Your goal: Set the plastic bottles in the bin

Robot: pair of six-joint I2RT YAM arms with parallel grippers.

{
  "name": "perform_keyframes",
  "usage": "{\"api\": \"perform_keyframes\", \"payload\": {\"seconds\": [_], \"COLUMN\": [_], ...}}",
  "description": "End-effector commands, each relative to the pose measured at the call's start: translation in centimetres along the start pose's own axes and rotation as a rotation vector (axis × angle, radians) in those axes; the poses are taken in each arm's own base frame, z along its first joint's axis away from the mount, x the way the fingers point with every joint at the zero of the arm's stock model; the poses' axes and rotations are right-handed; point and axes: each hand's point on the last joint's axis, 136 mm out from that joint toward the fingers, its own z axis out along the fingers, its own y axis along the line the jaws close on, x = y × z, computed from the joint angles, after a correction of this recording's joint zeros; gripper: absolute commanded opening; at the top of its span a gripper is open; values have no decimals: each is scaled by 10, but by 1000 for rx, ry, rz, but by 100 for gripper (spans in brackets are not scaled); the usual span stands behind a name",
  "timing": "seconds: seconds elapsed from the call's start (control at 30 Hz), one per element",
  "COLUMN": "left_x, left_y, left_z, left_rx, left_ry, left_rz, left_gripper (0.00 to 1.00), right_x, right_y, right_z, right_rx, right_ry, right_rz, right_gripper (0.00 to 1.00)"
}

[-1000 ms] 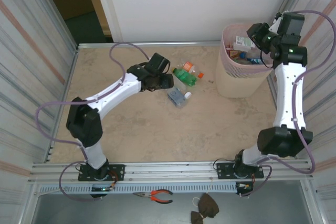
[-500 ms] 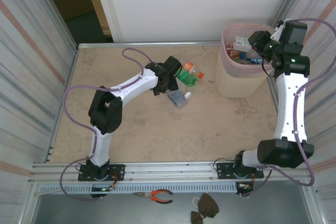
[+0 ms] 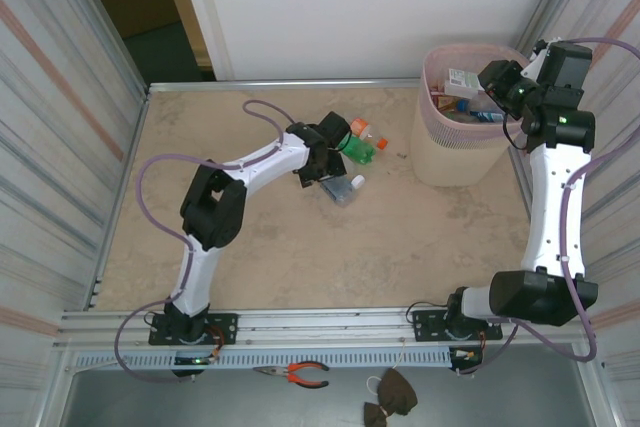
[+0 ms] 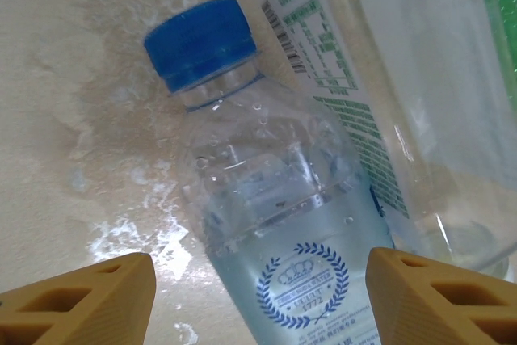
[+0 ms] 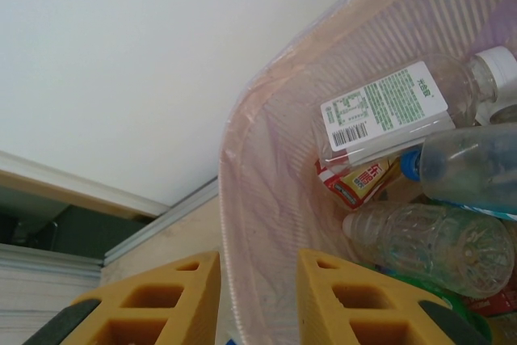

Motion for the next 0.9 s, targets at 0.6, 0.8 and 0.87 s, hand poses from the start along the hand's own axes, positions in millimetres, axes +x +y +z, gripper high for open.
{"api": "perform_keyframes", "payload": {"seconds": [0.6, 0.8, 0.87], "left_x": [12, 12, 15], "left_y": [14, 22, 23], "left_z": [11, 10, 7], "left_rx": [-15, -15, -12], "left_ry": [32, 36, 44], "left_rz": [-18, 1, 16], "left_gripper": [72, 70, 69], "right_x": [-2, -1, 0], "right_y": [6, 7, 7], "right_z": [-15, -17, -18], "right_rx": [-24, -27, -28], "right_ry": [-27, -28, -28], "right_rz": [-23, -18, -16], "right_gripper": [29, 28, 29]}}
